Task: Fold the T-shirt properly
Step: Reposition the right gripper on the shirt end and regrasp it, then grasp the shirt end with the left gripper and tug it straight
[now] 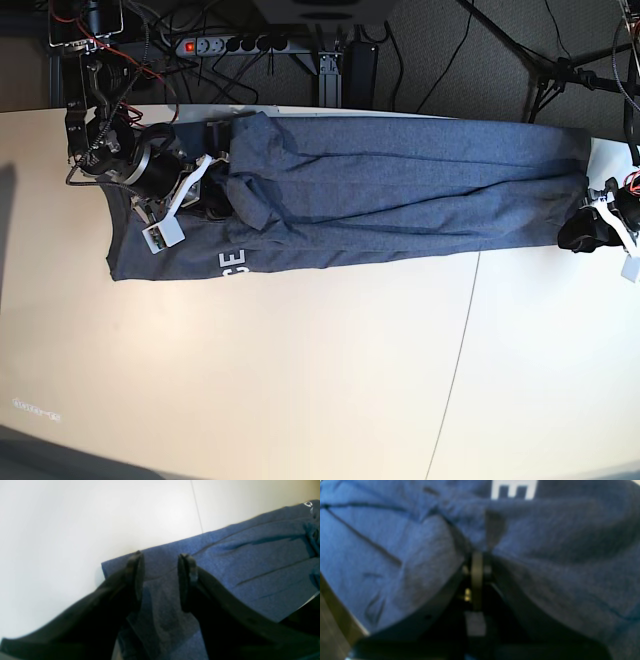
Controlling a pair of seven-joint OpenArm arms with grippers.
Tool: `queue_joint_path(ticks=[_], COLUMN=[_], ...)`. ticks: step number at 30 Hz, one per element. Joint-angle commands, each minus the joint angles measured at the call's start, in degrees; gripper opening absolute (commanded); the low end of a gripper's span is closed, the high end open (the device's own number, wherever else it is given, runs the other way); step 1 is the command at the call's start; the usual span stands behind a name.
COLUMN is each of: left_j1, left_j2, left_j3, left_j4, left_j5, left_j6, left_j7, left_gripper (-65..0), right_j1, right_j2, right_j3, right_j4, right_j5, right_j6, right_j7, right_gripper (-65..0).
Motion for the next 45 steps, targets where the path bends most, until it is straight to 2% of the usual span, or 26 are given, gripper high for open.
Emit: queue_joint_path(ticks=[1, 5, 9, 14, 19, 27, 33, 35, 41, 45], left_j1=[-0.8, -0.5, 1.4, 3.7, 4.1, 3.5, 2.4, 2.4, 3.9, 4.8], left_j2=[-1.4, -1.4, -1.4, -1.4, -1.2, -0.1, -0.2, -0.2, 0.7, 1.2], left_j3=[-0.6, -0.6, -0.6, -1.9, -2.2, -2.6, -9.8, -10.6, -9.4, -4.7], left_j4=[0.7, 0.7, 0.7, -0.5, -7.1, -15.0, -10.7, -7.2, 1.5, 2.4], left_j5=[-1.0, -1.2, -5.0, -6.9, -9.9, -10.3, -15.3, -15.3, -15.9, -16.4], left_j6=[-1.2, -1.2, -1.2, -1.2, -1.2, -1.2, -1.2, -1.2, -1.2, -1.2], left_j7=[-1.0, -1.0, 0.6, 1.1, 1.1, -1.1, 2.7, 3.4, 4.3, 5.7], left_gripper=[-42.5, -42.5, -42.5, -42.4, -42.4, -42.4, -42.4, -42.4, -42.4, -42.4], right_j1=[0.3, 0.4, 0.4, 0.5, 0.5, 0.5, 0.5, 0.5, 0.5, 0.5], right_j2=[0.6, 0.8, 0.8, 0.8, 0.8, 0.8, 0.8, 0.8, 0.8, 0.8], right_j3=[0.2, 0.2, 0.2, 0.2, 0.2, 0.2, 0.2, 0.2, 0.2, 0.2], right_j4=[-0.2, 1.1, 4.0, 4.6, 4.6, 4.6, 4.6, 4.6, 4.6, 4.6], right_j5=[-0.9, 2.3, 1.7, 0.6, -1.3, -1.2, -1.4, -1.4, -1.4, -1.5], right_j6=[1.3, 1.3, 1.3, 1.3, 1.3, 1.3, 1.3, 1.3, 1.3, 1.3], right_j7=[-0.8, -0.4, -0.4, -0.4, -0.6, -0.4, -0.5, -0.6, -0.6, -0.6], right_gripper=[-65.0, -65.0, -65.0, -65.0, -65.0, -65.0, -65.0, -65.0, -65.0, -65.0])
